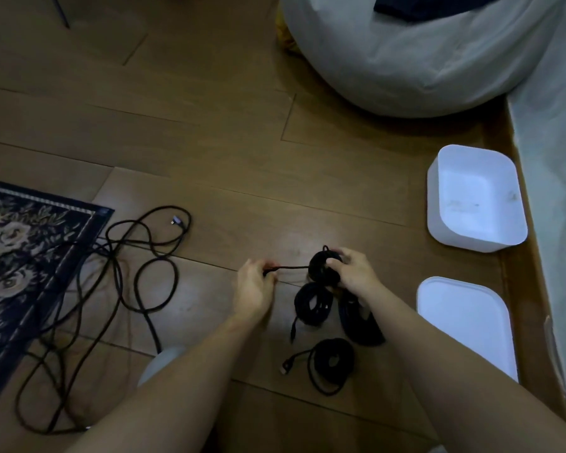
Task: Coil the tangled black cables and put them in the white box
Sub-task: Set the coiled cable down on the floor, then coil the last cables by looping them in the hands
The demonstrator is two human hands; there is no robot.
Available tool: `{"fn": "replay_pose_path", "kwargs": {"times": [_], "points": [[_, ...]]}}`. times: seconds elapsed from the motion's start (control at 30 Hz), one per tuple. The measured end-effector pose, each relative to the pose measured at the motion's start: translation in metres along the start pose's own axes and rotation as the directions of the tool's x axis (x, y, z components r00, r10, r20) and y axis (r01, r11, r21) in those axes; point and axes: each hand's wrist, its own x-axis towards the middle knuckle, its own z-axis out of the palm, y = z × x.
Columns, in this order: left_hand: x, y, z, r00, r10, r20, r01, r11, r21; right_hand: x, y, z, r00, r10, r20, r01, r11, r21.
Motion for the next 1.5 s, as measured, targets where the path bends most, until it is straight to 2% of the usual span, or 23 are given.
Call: {"fn": "replay_pose_path", "kwargs": {"times": [0.13, 0.3, 0.5, 0.57, 0.7, 0.83, 1.03, 1.13, 1.23, 1.3, 1.37, 1.5], "points": [[0.013, -0.005, 0.015, 0.998, -0.012, 0.065, 0.004, 0.992, 0.129, 0.014, 0.001, 0.0, 0.995, 0.072, 0.069, -0.073, 0.997, 0.011], [0.004, 0.023, 0.034, 0.989, 0.09, 0.121, -0.094, 0.995, 0.03, 0.02, 0.009, -0.003, 0.989, 0.126, 0.082, -0.128, 0.992, 0.01], [-0.001, 0.025, 0.035, 0.983, 0.175, 0.059, -0.18, 0.977, 0.117, 0.016, 0.016, -0.007, 0.996, 0.029, 0.086, -0.021, 0.996, -0.09], [0.001, 0.017, 0.036, 0.989, 0.14, 0.044, -0.145, 0.983, 0.112, 0.011, 0.014, -0.011, 0.995, -0.012, 0.104, 0.031, 0.983, -0.18], [0.006, -0.003, 0.037, 0.997, -0.079, 0.018, 0.078, 0.994, 0.079, 0.009, 0.012, -0.017, 0.994, -0.033, 0.107, 0.075, 0.91, -0.408], [0.003, 0.0, 0.043, 0.994, -0.094, 0.052, 0.091, 0.994, 0.063, 0.006, 0.013, -0.019, 0.985, -0.079, 0.151, 0.15, 0.823, -0.548], [-0.003, 0.007, 0.049, 0.993, -0.103, 0.059, 0.108, 0.989, -0.099, 0.007, 0.019, -0.021, 0.983, -0.084, 0.165, 0.152, 0.876, -0.457], [-0.014, 0.016, 0.055, 0.995, -0.089, 0.042, 0.093, 0.989, -0.116, 0.009, 0.023, -0.021, 0.988, -0.071, 0.14, 0.123, 0.902, -0.413], [-0.019, 0.026, 0.06, 0.996, -0.072, 0.06, 0.078, 0.992, -0.103, 0.008, 0.024, -0.02, 0.987, -0.092, 0.131, 0.142, 0.88, -0.453], [-0.021, 0.03, 0.059, 0.995, -0.067, 0.077, 0.073, 0.994, -0.078, 0.007, 0.022, -0.018, 0.984, -0.12, 0.13, 0.171, 0.829, -0.532], [-0.023, 0.03, 0.056, 0.997, -0.047, 0.065, 0.052, 0.996, -0.078, 0.004, 0.017, -0.016, 0.975, -0.165, 0.151, 0.224, 0.729, -0.647], [-0.023, 0.021, 0.036, 0.999, -0.019, 0.027, 0.022, 0.994, -0.104, -0.004, -0.002, -0.005, 0.947, -0.255, 0.194, 0.308, 0.561, -0.768]]}}
